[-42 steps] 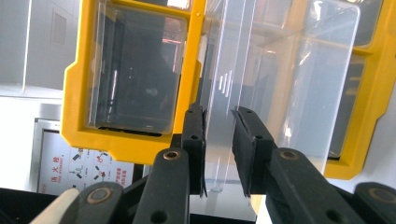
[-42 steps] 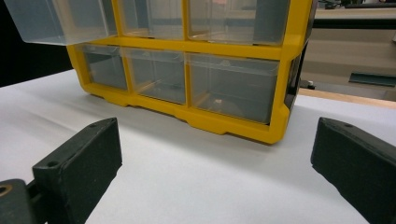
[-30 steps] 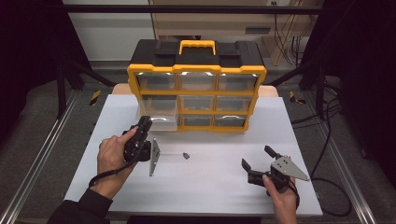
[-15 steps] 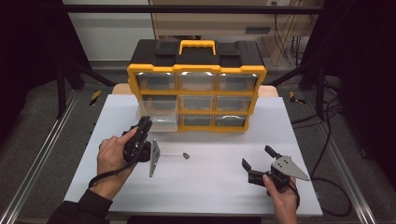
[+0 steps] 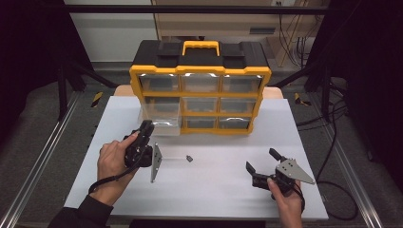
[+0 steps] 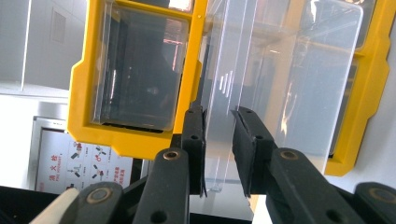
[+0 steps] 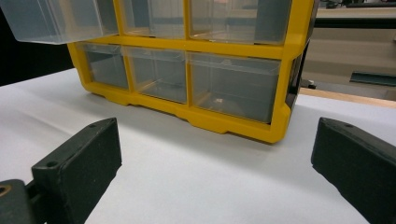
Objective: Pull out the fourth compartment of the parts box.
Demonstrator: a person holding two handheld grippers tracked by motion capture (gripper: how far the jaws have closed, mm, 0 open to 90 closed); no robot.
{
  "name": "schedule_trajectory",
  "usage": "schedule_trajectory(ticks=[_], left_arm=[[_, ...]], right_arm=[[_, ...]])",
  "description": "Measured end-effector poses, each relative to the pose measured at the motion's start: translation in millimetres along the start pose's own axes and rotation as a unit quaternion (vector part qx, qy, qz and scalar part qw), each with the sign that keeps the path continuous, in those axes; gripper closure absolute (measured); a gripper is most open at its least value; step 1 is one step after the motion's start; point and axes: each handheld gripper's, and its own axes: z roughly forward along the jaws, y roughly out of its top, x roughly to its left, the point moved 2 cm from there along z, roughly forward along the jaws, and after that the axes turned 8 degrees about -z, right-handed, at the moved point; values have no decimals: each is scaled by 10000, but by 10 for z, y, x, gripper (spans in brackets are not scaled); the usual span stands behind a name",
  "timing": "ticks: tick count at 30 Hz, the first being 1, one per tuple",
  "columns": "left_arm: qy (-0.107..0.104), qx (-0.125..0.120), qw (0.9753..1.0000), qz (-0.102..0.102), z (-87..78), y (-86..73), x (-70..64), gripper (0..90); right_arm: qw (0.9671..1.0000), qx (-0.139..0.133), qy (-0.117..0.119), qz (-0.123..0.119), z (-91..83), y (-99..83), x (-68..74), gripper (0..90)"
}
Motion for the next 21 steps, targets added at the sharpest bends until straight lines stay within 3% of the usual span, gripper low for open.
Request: schedule_trajectory(ticks=[21], left_arm=[[-35,-40,10000,-63,-26,-2,-41,740]], right_arm=[[10000,3,4,-9,1,0,-1,20]])
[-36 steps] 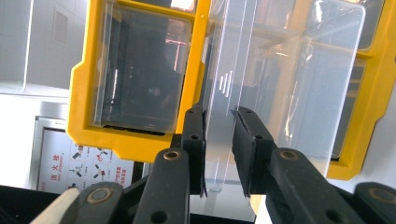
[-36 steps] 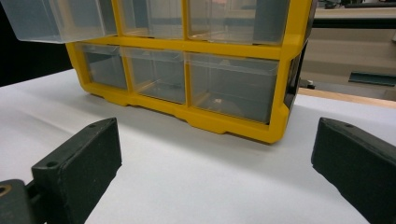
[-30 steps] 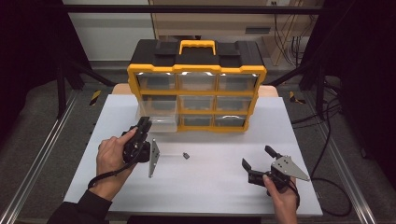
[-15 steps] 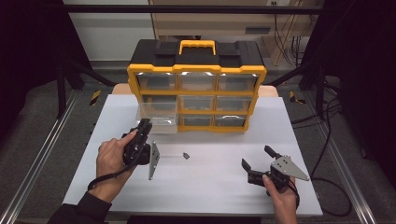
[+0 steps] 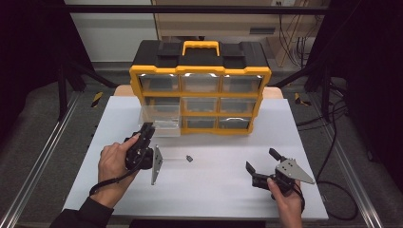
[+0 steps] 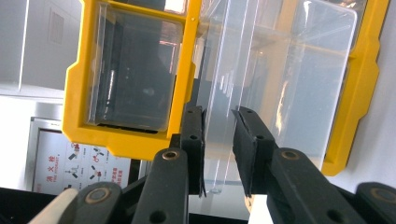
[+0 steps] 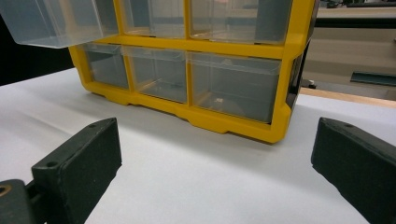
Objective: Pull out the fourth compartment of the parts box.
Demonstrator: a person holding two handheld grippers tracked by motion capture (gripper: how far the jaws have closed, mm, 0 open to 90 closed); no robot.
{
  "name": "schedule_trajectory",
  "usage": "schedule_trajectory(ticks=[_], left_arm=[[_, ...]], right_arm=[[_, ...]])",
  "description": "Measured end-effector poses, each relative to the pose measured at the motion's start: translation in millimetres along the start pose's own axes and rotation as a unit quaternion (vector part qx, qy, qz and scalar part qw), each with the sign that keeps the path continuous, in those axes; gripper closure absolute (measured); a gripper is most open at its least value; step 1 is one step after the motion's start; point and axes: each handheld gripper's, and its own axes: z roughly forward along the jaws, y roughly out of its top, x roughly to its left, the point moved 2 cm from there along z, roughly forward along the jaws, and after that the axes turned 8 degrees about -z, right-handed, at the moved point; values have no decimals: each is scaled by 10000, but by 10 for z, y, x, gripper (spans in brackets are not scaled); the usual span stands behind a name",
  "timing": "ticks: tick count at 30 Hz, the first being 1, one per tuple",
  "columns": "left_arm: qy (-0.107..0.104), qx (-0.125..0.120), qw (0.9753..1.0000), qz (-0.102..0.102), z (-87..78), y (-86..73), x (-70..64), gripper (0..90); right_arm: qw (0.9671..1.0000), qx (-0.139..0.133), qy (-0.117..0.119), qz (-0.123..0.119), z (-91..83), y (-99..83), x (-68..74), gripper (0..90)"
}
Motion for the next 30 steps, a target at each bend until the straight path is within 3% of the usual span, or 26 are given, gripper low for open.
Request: schedule_trajectory(ticks=[20,24,26,30], left_arm=[[-7,12,10000,-68,-5,-8,-3,733],[-25,-7,9996,-291,6,-20,-5,698],[-50,27,9990,-440,18,-34,-5,609],[78,-63,9953,-958,-5,-47,-15,390]], right_arm=[[10000,10,40,15,9,-2,14,20],[10000,21,40,-7,11,-4,15,20],[10000,18,37,-16,11,-5,14,20],[10000,20,28,-6,10,-8,10,20]])
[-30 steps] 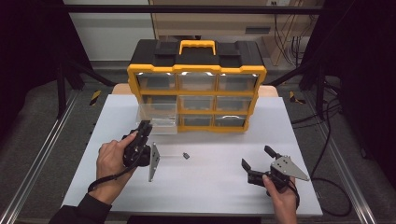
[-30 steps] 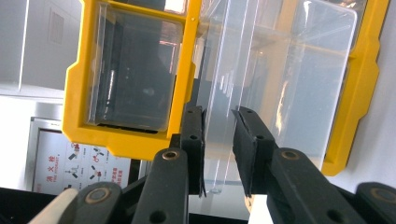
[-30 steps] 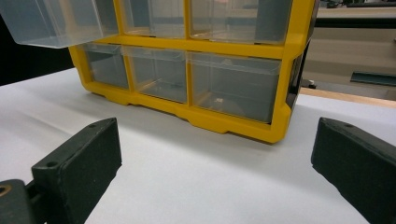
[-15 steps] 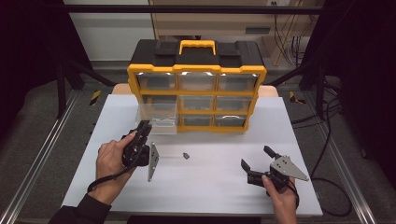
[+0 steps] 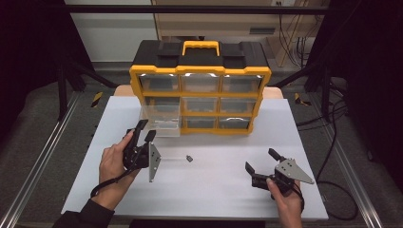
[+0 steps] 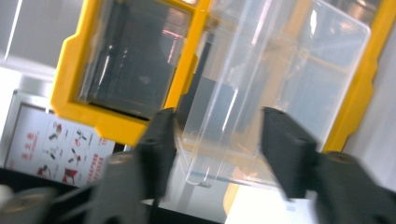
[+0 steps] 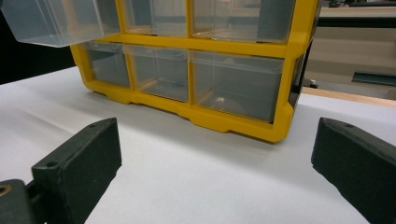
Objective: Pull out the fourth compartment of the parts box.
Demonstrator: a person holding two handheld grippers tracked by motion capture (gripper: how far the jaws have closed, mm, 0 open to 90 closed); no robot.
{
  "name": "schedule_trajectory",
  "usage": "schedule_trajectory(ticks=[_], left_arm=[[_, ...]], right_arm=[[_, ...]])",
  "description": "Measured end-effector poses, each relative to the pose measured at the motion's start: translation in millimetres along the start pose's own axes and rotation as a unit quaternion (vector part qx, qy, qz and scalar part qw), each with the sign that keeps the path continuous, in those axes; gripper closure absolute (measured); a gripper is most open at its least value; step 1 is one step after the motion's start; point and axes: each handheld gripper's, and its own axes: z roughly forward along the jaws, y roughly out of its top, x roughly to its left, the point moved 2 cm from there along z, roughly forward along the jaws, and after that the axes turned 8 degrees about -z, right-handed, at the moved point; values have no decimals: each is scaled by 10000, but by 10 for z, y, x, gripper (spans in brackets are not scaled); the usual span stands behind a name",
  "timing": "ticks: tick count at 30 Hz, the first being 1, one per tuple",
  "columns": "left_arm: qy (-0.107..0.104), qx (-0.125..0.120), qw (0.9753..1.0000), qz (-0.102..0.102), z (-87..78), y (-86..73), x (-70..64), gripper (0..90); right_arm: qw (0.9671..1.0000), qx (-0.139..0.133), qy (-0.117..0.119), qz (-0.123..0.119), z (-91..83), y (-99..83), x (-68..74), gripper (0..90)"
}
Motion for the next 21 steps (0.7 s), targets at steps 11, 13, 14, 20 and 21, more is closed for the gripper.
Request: schedule_trajectory(ticks=[11,13,14,20,21], left_arm=[[-43,-19,9923,-1239,-100,-24,-9,172],[-66,-14,9905,-1373,-117,-31,-17,154],[-72,-29,9891,-1469,-129,-37,-21,149],[-78,-32,9798,-1996,-180,-117,-44,133],[-96,-37,9781,-2078,-180,-128,-50,127]], right_arm=[[10000,13,-42,-20,-4,-5,-3,20],[10000,18,-65,-22,-2,-5,-5,21],[10000,21,-66,-23,-2,-5,-4,21],[9998,11,-171,-40,-6,-5,18,22],[9998,24,-170,-52,-4,-6,23,22]])
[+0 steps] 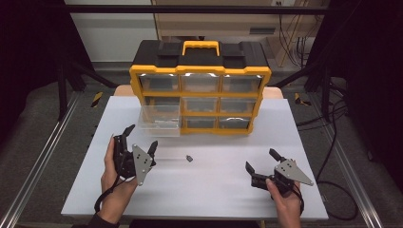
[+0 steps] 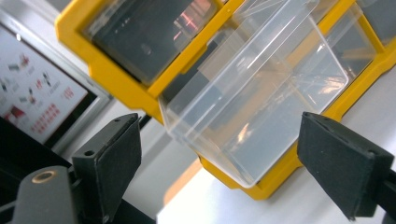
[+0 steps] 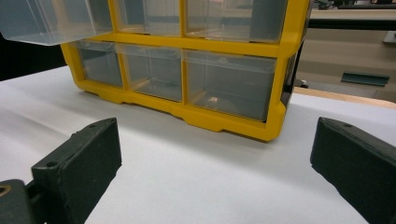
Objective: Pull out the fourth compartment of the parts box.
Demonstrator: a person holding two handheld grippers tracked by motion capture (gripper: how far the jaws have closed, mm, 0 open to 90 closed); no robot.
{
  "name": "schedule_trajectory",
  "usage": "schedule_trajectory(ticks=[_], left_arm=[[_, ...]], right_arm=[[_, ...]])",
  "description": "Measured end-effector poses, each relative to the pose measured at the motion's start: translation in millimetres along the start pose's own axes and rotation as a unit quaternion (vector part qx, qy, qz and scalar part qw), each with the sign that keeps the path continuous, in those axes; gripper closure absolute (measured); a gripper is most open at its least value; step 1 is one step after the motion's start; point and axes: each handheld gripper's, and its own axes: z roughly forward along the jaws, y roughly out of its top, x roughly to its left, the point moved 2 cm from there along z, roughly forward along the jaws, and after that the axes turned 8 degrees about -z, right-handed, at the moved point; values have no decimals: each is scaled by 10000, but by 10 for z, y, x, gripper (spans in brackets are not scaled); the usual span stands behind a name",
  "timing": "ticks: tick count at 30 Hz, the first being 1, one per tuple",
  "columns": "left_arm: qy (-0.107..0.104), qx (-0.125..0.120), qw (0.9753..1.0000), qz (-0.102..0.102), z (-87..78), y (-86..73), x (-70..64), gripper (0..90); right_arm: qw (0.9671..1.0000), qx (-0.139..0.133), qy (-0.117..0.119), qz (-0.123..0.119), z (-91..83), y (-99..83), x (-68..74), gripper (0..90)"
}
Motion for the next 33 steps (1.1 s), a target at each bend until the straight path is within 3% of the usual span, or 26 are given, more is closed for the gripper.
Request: schedule_trajectory(ticks=[3,8,12,18,21,33], left_arm=[[-5,40,10000,-35,-5,-26,-8,113],[-49,68,9993,-369,-19,-105,21,81],[-122,68,9962,-861,-50,-200,101,51],[-230,164,9898,-1398,-78,-461,196,30],[-266,191,9850,-1692,-83,-594,242,26],[-307,271,9691,-2433,-144,-975,317,25]], right_arm=[[10000,9,-12,-14,10,1,9,21],[10000,32,-29,-15,15,0,8,22],[10000,17,-43,-31,17,10,14,21],[10000,24,-2,-71,30,23,42,20],[9999,71,-46,-80,43,30,62,29],[9984,416,-380,105,61,36,46,68]])
